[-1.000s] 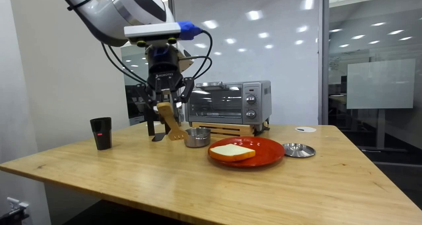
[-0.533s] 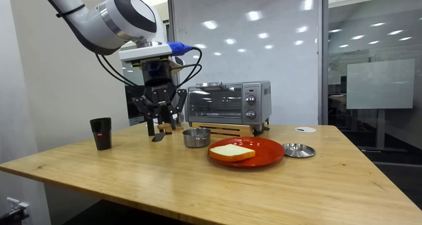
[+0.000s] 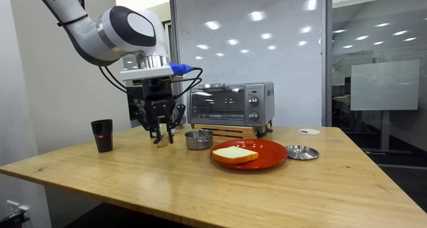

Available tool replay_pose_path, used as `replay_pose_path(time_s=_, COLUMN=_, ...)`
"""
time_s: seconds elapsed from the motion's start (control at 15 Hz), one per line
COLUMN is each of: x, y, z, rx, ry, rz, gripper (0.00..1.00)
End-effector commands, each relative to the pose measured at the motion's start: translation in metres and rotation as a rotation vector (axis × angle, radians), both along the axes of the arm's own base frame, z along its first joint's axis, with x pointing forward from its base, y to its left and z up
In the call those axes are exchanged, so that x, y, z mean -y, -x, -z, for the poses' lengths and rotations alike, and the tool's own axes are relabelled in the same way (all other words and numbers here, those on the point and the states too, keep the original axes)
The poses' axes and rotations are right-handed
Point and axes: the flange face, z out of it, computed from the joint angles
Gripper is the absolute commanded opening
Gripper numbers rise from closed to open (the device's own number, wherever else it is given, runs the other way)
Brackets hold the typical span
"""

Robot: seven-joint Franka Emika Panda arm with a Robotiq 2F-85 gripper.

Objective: Use the spatula from the red plate to pick up the slice of bread and place it on the red plate

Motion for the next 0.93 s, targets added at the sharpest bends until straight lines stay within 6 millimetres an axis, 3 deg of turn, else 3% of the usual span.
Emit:
replay_pose_path(time_s=0.0, x=0.004, y=0.0, z=0.024, rx=0.024, ry=-0.024, rz=-0.083, gripper=0.07)
replay_pose_path(time_s=0.67, x=0.003, y=-0.014, z=0.083, rx=0.076, ry=-0.115, rz=-0.26, gripper=0.07)
replay_pose_path(time_s=0.73, x=0.002, y=-0.014, z=0.087, rx=0.079, ry=-0.12, rz=-0.278, gripper=0.51)
replay_pose_path(time_s=0.87, x=0.001, y=-0.015, z=0.09, rx=0.076, ry=-0.125, rz=-0.302, gripper=0.58)
